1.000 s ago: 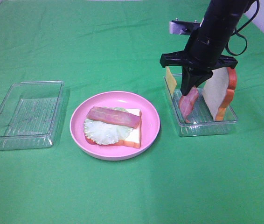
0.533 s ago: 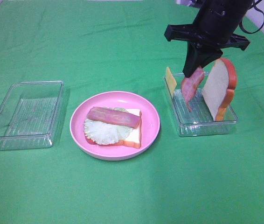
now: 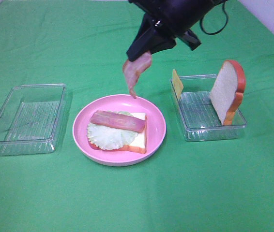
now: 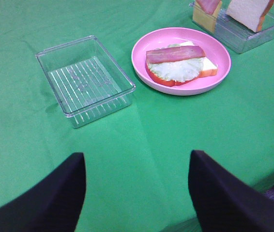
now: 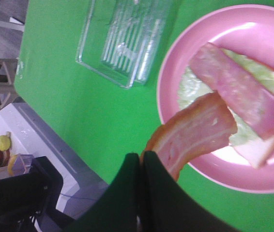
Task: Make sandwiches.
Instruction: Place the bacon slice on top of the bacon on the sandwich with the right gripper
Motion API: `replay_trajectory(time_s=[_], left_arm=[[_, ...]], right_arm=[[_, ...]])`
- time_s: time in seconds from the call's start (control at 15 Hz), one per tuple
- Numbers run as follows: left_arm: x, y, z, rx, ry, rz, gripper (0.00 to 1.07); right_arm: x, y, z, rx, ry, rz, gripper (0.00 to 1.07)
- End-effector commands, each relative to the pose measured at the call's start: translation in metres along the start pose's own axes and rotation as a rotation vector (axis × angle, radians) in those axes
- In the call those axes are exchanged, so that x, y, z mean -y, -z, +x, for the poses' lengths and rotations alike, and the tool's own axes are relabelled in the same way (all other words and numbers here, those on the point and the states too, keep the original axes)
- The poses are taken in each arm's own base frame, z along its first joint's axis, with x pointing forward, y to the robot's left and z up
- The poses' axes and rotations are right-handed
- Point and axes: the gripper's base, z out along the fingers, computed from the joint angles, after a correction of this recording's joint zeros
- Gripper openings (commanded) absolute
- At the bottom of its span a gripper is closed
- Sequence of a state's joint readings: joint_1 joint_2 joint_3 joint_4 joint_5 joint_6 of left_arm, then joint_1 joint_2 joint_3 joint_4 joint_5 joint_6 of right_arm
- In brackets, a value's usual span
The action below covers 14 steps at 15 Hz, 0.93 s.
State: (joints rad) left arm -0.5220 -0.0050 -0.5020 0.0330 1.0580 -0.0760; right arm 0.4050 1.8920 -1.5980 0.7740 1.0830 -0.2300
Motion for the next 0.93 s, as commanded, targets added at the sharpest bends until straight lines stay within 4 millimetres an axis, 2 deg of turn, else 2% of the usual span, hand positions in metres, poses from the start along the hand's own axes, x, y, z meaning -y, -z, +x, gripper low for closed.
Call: replay_trajectory(time_s=[0.07, 0.2, 0.33, 0.53, 0.73, 0.8, 0.87, 0.93], left_arm=[[0.0, 0.003, 0.001, 0.03, 0.002, 0.009, 0.6], [0.0, 0.003, 0.001, 0.03, 0.002, 0.009, 0.6], [0.0, 0.003, 0.001, 0.03, 0.002, 0.009, 0.6], [0.0, 0.003, 0.001, 0.03, 0.002, 0.009, 0.6], [0.0, 0.003, 0.001, 0.03, 0.002, 0.009, 0.6], [0.0, 0.003, 0.001, 0.03, 0.002, 0.009, 0.6], [0.0, 0.003, 0.001, 0.03, 0.002, 0.009, 0.6], [0.0, 0.003, 0.001, 0.03, 0.002, 0.009, 0.6]], right_arm=[[-0.014, -0.035, -0.002, -0.008, 0.038, -0.069, 0.0], [-0.015, -0.067, -0.004, -0.019, 0.009, -0.095, 0.0], [0.004, -0.097, -0.01, -0.017, -0.086, -0.143, 0.0], [0.021, -0.127, -0.012, -0.032, -0.144, -0.226, 0.0], [0.032, -0.138, -0.012, -0.031, -0.15, -0.197, 0.0], [0.037, -0.138, -0.012, -0.026, -0.141, -0.145, 0.0], [0.048, -0.139, -0.011, -0.027, -0.174, -0.023, 0.0], [0.051, -0.139, -0.011, -0.028, -0.177, 0.003, 0.0]])
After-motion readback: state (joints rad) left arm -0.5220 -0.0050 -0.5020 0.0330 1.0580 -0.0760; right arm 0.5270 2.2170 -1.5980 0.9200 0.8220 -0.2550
